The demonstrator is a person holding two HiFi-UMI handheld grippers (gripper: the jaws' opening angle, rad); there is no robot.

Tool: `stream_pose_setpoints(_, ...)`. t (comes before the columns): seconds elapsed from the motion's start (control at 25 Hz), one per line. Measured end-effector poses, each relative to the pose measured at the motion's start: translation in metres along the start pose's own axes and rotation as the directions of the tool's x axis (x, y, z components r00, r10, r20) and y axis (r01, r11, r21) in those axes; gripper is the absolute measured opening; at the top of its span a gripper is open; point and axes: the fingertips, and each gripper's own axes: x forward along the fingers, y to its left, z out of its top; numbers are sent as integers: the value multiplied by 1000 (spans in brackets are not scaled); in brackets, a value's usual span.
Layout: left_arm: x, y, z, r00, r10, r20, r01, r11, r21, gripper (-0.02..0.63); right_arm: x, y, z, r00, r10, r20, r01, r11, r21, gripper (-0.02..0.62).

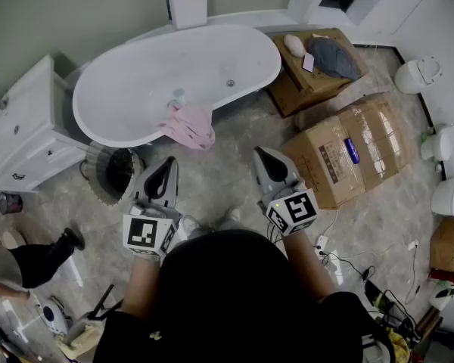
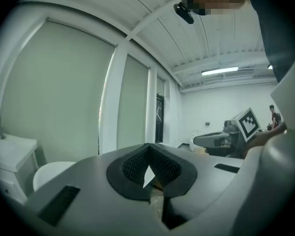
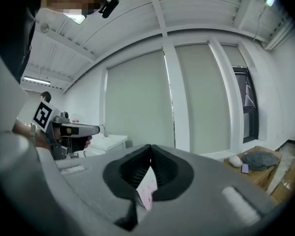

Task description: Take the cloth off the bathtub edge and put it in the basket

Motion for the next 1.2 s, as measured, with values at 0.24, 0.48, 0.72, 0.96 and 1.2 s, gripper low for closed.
stream_pose_setpoints(0.24, 12, -9, 2, 1000, 11, -12, -11, 1000, -4, 6, -3, -18, 0, 1000, 13, 12, -13, 1000, 16, -5)
stream_pose_setpoints(0.48, 33, -29, -3, 999, 34, -37, -33, 999, 26, 6, -9, -44, -2, 999, 33, 33, -34, 999, 40, -3)
stream_pose_setpoints(0.72, 46, -47, -8, 996, 77, -46, -76, 997, 24, 6, -15, -65, -9, 996, 82, 47, -84, 996, 42, -3)
stream_pose_setpoints(0.96, 53, -47, -18, 991, 105, -81, -103, 994, 26, 6, -2, -77, -20, 994, 107, 21, -109, 991, 72, -3)
stream_pose_setpoints(1.2, 67, -6, -29, 987, 124, -97, -125, 992, -7, 6, 39, -80, -25, 993, 115, -16, -114, 991, 69, -3)
